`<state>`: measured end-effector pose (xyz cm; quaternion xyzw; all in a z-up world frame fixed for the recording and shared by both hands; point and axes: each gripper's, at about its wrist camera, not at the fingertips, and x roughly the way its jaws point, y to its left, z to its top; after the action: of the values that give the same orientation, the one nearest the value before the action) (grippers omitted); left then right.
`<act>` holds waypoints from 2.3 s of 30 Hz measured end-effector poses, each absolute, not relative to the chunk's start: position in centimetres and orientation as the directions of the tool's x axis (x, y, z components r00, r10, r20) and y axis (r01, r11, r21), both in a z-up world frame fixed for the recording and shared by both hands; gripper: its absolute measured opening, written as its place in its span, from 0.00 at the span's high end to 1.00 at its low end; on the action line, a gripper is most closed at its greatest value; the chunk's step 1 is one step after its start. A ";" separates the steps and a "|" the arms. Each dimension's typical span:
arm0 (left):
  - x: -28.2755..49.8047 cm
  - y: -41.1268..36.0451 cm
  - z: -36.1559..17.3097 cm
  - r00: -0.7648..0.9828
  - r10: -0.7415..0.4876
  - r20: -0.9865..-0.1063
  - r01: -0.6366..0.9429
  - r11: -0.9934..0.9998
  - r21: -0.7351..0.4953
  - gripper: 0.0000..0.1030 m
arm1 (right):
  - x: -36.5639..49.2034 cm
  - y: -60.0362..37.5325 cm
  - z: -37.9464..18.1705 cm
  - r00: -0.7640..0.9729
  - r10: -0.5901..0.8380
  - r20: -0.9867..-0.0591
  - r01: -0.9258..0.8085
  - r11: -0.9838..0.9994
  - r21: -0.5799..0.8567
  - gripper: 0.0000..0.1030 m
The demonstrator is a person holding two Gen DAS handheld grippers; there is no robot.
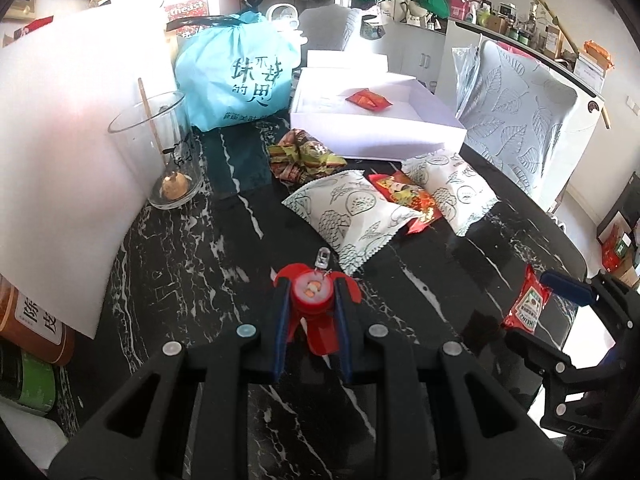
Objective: Organize objects
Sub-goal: 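Lift the ketchup sachet with the right tool while the left tool carries the pinwheel toward the box, then carry the sachet over the box with the right tool while the left tool brings the pinwheel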
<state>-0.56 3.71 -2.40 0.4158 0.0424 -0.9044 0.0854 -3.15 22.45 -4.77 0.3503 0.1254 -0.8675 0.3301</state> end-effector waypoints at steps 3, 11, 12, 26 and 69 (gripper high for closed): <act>-0.6 4.2 -2.1 -0.642 -0.111 -0.758 0.176 -0.984 -0.006 0.81 | -3.4 22.7 -4.1 -0.550 -0.481 -0.683 0.656 -0.755 0.003 0.34; -1.7 6.0 -1.1 -0.651 -0.096 -0.753 0.129 -0.992 0.015 0.81 | -4.8 23.7 -2.2 -0.588 -0.461 -0.665 0.624 -0.781 -0.011 0.34; -2.0 6.2 -1.0 -0.649 -0.101 -0.754 0.124 -0.992 0.026 0.81 | -5.0 23.8 -2.1 -0.590 -0.459 -0.664 0.622 -0.783 -0.012 0.34; -5.5 7.1 1.4 -0.661 -0.075 -0.747 0.062 -0.997 0.045 0.81 | -8.3 23.8 0.8 -0.598 -0.481 -0.642 0.630 -0.777 -0.005 0.34; -24.2 3.3 5.8 -0.709 -0.120 -0.695 0.045 -0.991 0.125 0.81 | -28.0 18.1 9.2 -0.654 -0.539 -0.531 0.632 -0.775 0.009 0.34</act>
<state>-24.19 3.28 5.76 0.3788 -0.0494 -0.9231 0.0448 -27.98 18.09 9.20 0.2614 0.0886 -0.9052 0.3233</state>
